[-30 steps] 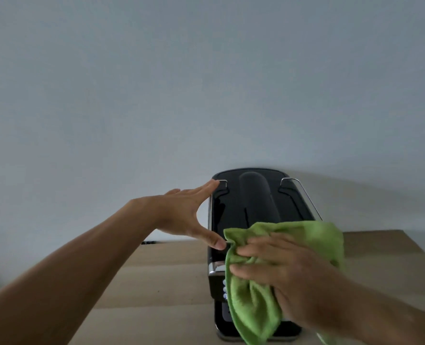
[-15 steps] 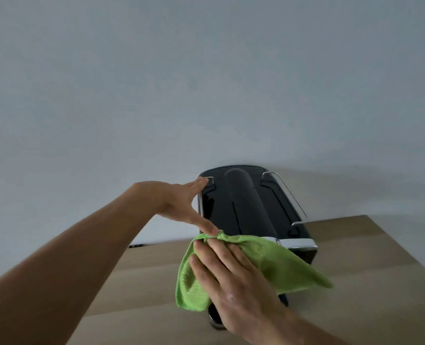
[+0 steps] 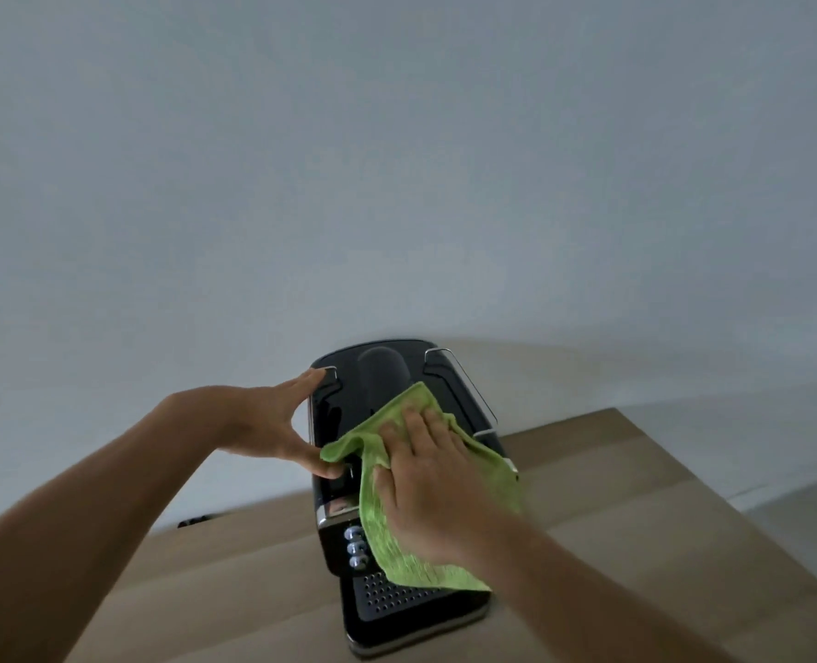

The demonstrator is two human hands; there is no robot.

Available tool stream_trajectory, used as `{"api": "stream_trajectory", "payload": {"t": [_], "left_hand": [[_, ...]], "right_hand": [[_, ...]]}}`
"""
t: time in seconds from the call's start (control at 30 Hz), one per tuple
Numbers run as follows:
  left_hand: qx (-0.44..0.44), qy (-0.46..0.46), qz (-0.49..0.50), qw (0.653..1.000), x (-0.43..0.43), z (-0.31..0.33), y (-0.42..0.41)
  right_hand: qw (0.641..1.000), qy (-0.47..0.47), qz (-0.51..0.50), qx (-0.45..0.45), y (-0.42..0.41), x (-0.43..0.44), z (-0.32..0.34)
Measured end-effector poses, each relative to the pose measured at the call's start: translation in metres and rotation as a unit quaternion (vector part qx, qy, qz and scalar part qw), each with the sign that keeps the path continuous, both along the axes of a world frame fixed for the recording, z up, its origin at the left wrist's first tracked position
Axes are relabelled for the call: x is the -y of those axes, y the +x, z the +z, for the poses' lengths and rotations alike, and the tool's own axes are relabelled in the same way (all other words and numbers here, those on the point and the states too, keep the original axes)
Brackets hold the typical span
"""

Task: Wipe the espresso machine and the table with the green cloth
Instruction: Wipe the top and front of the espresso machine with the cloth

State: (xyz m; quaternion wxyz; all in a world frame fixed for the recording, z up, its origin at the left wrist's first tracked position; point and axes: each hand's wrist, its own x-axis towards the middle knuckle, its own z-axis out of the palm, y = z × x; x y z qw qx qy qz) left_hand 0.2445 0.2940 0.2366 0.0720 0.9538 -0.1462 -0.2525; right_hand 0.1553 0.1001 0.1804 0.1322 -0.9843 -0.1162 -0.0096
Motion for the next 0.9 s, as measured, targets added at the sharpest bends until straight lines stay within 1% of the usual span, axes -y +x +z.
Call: {"api": "stream_trajectory", "payload": {"t": [0.03,0.1,0.17,0.23,0.27,0.47,0.53,0.63,0.67,0.73,0.83,0.9], "left_hand": [[0.000,-0.001,0.001,1.000,0.000,0.000,-0.001],[0.001,0.001,0.001,1.000,0.000,-0.001,-0.001],[0.003,0.001,0.001,1.000,-0.001,-0.002,0.000],[0.006,0.000,0.004,1.000,-0.002,-0.003,0.000],[0.007,0.001,0.005,1.000,-0.002,-0.004,0.000],[0.009,0.000,-0.003,1.000,-0.003,-0.006,0.003],[0.011,0.006,-0.004,1.000,-0.005,-0.007,0.004],[0.012,0.006,-0.008,1.000,-0.008,-0.011,0.007],[0.013,0.004,-0.009,1.000,-0.009,-0.012,0.007],[0.014,0.003,-0.012,1.000,-0.010,-0.013,0.009],[0.011,-0.001,-0.015,1.000,-0.008,-0.015,0.009],[0.007,-0.007,-0.016,1.000,-0.009,-0.015,0.009]], "right_hand": [[1.000,-0.013,-0.010,-0.023,0.002,-0.004,0.004],[0.994,-0.093,-0.044,-0.031,0.002,-0.006,0.012],[0.982,-0.178,-0.057,0.030,-0.001,-0.003,0.021],[0.980,-0.173,-0.030,0.098,-0.001,0.005,0.027],[0.979,-0.176,-0.022,0.105,0.001,0.011,0.029],[0.962,-0.265,-0.027,0.054,0.020,0.024,0.042],[0.960,-0.275,-0.022,0.054,0.025,0.026,0.043],[0.970,-0.205,-0.001,0.134,0.017,0.031,0.025],[0.973,-0.166,0.004,0.159,0.010,0.030,0.014],[0.981,-0.076,0.003,0.179,-0.007,0.030,-0.015],[0.977,0.037,0.012,0.210,-0.033,0.043,-0.047],[0.967,0.078,0.019,0.241,-0.043,0.056,-0.055]]}}
